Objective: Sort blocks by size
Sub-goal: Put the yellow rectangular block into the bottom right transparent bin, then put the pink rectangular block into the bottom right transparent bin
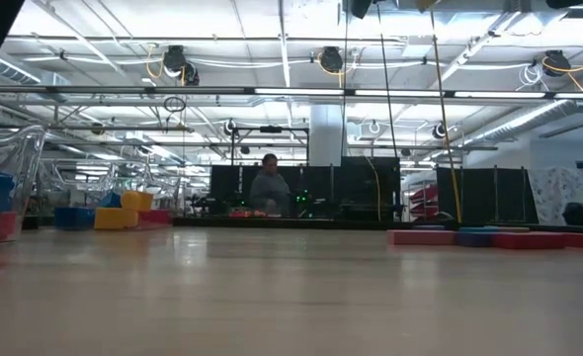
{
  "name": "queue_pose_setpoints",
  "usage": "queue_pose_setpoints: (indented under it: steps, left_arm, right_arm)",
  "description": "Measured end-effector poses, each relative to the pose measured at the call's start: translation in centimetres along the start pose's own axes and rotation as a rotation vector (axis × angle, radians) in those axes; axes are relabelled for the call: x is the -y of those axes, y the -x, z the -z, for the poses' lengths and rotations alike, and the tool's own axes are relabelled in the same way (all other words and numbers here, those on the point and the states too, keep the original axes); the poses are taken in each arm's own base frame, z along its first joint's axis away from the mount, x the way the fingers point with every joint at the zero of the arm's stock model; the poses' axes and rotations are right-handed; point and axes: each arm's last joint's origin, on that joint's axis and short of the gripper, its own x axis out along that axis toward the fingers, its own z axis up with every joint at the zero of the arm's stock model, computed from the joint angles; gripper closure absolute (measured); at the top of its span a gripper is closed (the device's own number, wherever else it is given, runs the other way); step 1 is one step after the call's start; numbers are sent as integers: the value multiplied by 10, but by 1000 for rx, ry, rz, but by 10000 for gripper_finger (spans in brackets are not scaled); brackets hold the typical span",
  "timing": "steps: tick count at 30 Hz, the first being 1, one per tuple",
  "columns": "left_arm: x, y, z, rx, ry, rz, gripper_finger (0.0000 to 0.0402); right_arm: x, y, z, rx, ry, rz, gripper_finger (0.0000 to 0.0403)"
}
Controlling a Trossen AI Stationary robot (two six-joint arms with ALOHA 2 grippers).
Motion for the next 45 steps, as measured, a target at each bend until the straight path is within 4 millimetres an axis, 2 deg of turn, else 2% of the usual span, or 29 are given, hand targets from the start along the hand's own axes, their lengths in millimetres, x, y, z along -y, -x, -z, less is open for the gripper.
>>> queue_pose_setpoints:
  steps: [2, 8, 12, 16, 22, 26, 32, 38, 45]
  left_arm:
    - [0, 0, 1, -10, 3, -5, 282]
    - [-10, -1, 11, -98, 14, -15, 149]
    - [-17, -8, 25, -185, 18, -18, 107]
    - [-25, -27, 49, -266, 38, 28, 104]
    - [-29, -59, 89, -374, 60, 60, 123]
    - [-30, -74, 109, -419, 60, 25, 125]
    - [-31, -83, 120, -430, 51, -4, 125]
    - [-39, -95, 134, -422, 58, -15, 125]
    - [-45, -109, 162, -485, 75, -19, 125]
  right_arm:
    - [1, 1, 0, -25, 15, 12, 370]
    - [13, 10, 3, -235, 82, 107, 370]
    - [21, 17, 5, -395, 93, 173, 370]
    - [30, 24, 10, -597, 102, 292, 370]
    - [47, 19, 24, -771, 148, 617, 370]
    - [49, 8, 37, -848, 217, 710, 370]
    - [48, -17, 57, -918, 329, 753, 368]
    - [52, -36, 70, -893, 347, 842, 293]
    - [53, -37, 71, -858, 285, 889, 215]
